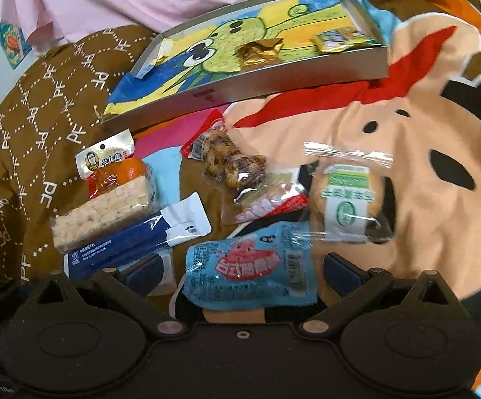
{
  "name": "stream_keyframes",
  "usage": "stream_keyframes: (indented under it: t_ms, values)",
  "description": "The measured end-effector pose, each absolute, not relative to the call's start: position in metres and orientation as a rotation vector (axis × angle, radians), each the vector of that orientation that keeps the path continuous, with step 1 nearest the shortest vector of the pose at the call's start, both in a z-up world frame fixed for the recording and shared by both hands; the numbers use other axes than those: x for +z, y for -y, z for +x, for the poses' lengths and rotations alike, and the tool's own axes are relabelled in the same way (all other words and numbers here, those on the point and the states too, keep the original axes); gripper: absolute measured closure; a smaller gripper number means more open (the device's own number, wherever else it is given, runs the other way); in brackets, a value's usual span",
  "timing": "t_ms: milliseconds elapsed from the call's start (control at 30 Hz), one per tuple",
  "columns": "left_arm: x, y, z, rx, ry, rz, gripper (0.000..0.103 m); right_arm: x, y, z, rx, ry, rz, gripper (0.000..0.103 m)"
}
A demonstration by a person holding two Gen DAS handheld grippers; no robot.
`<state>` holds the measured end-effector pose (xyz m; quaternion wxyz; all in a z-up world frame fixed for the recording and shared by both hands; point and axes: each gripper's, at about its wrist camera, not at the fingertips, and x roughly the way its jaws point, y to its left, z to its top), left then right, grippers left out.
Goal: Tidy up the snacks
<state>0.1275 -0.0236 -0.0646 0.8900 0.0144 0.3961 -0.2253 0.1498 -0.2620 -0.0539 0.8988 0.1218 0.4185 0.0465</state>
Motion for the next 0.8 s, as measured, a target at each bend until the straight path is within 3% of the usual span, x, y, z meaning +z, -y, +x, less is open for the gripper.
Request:
stream_keyframes:
  t_ms: [233,367,800]
  values:
    - [-0.07,0.015,0.134,-0.453,-0.833,-0.024,0.0,-0.065,0.241,0.162,0.064,-0.887,0.101,0.002]
    - [-0.07,0.018,0.129,-0.471,-0.829,0.002,0.001,-0.064,0.238,0.159,0.035,-0.885,0.05,0.013]
    - [-0.062,0.023,0.123,-0.596,-0.84,0.013,0.001,-0.048,0.252,0.131,0.098,-0.955,-0.013,0.013]
